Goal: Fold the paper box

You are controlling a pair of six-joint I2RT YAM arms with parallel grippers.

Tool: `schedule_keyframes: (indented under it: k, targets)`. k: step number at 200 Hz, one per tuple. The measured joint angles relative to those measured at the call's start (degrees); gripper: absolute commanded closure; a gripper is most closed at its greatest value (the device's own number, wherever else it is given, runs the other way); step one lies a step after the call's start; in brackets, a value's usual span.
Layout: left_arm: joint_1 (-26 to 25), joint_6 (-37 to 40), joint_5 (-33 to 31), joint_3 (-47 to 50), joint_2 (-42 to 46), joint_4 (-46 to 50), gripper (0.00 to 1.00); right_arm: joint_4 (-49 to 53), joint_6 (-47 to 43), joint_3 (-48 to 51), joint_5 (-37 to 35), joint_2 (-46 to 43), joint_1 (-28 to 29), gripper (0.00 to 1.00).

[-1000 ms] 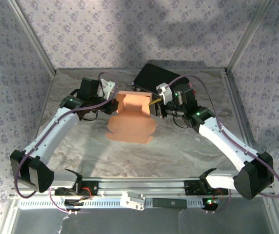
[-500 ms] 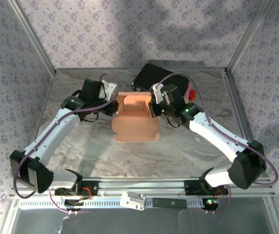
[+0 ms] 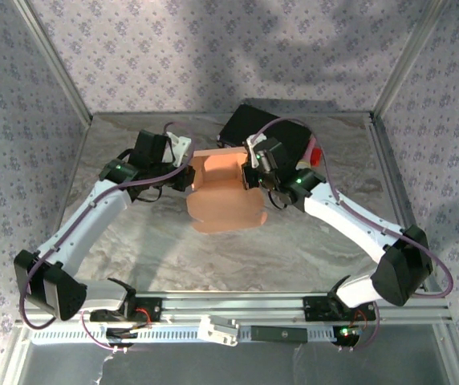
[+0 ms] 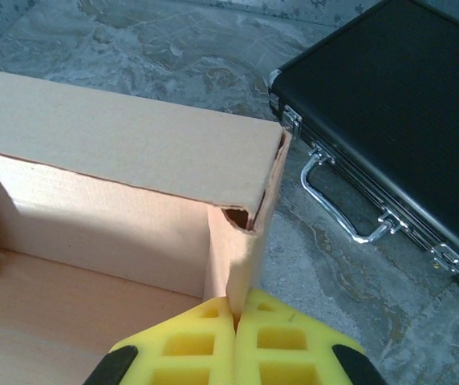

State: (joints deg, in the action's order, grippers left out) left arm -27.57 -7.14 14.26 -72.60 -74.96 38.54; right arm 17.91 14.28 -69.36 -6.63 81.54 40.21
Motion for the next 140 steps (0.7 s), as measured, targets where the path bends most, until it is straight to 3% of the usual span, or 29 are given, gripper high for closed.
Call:
schedule_keyframes:
  k: [60,140]
  targets:
    - [-0.72,-0.02,0.31,0.0,0.72,-0.13,1.0,-4.81,-0.87,2.99,5.77,-0.66,-3.02,0.83]
    - [-1.07,-0.46,1.14,0.0,0.72,-1.01,1.0,-6.19,-2.29,3.23,7.56,-1.22,-5.03,0.79]
